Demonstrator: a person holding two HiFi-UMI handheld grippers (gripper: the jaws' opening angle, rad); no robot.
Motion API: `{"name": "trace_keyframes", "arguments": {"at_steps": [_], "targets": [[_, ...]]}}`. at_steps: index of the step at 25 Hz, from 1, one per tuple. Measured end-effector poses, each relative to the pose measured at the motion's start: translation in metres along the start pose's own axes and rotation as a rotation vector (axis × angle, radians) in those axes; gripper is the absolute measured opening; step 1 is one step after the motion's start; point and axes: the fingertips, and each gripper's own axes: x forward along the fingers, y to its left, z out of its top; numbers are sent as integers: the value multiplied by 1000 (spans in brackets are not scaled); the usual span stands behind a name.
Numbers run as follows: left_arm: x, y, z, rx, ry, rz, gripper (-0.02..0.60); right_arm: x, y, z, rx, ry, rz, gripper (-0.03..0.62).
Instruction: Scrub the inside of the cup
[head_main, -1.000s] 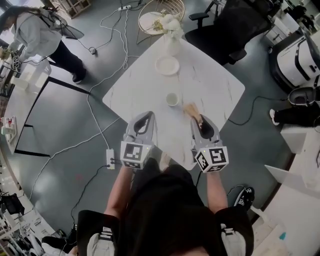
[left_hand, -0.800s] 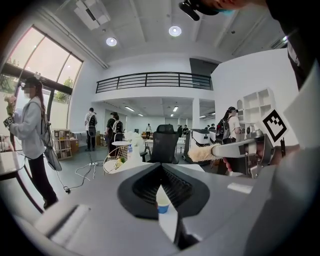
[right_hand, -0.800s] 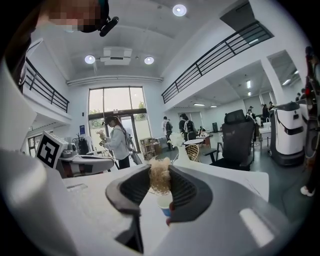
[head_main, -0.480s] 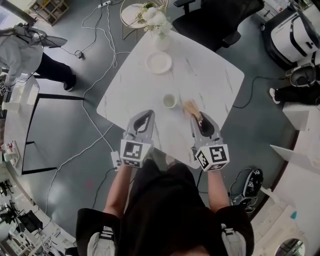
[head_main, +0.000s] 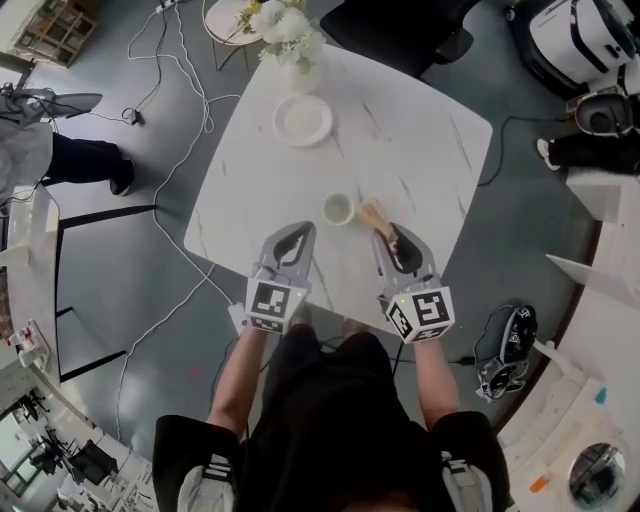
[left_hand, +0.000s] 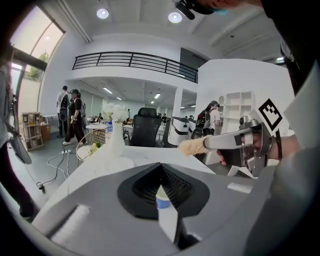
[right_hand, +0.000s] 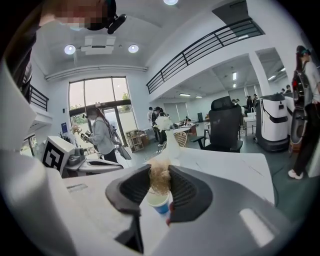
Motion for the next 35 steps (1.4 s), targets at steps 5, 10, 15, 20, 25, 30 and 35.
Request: {"name": "trace_keyframes", "arguments": {"at_steps": [5,10,15,20,25,30,35], "targets": [[18,2,-23,3,26,-58,6,17,-8,-18,8,33,-24,109],[30,2,-49,8,72,-105,6,26,-12,-33,29,62,-42,109],[46,-1,-73,44,107,-149,44,31,-14,-43,31,81,-50,109],[59,-7,-94,93,160,-217,158,38,-18,-49,43,95,-62,109],[68,-12,-110,109,203,-244,212,40,-22,-53,51,106,-71,109],[76,-13,-120,113,229,-262,291,43,-26,-56,63,115,-77,109],[87,-13,-124,118,225,-277,358,46,-29,-61,71,122,-83,109]]}}
